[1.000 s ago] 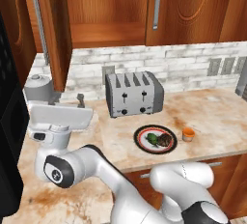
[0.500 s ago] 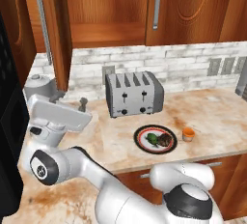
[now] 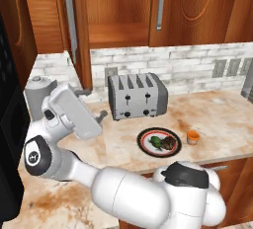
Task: Pick the avocado and bread from the counter and place them on the plate. Then pick the jam from the cabinet and place it next to the plate. Lastly close the cabinet door.
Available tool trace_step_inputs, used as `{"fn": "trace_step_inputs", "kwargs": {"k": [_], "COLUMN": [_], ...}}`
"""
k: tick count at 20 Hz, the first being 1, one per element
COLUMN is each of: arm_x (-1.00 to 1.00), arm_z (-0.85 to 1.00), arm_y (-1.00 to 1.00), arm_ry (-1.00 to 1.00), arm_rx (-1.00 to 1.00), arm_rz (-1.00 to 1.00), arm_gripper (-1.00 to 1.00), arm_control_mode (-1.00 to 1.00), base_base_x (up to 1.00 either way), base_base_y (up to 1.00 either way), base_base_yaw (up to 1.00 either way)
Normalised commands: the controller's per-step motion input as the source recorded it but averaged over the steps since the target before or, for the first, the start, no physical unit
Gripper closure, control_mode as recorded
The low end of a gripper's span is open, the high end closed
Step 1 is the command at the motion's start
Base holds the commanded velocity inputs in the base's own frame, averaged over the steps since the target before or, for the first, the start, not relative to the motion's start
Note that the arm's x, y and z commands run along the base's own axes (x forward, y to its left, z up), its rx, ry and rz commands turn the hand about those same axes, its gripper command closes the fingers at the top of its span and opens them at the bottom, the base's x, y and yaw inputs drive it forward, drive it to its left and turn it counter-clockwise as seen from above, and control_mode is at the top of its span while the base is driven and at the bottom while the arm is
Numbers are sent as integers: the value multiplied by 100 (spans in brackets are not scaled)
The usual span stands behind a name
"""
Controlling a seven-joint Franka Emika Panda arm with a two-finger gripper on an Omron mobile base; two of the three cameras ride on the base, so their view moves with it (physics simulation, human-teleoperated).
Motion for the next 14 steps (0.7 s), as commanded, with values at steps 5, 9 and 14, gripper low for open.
{"fn": "trace_step_inputs", "kwargs": {"k": [5, 9, 14], "arm_x": [100, 100, 100], "arm_z": [22, 23, 29], "arm_y": [-100, -100, -99], "arm_ry": [43, 47, 55], "arm_rx": [19, 20, 15], "arm_rz": [0, 0, 0], "arm_gripper": [-100, -100, -100], "arm_control_mode": [-100, -100, -100], "base_base_x": [0, 0, 0], "base_base_y": [0, 0, 0], "base_base_yaw": [0, 0, 0]}}
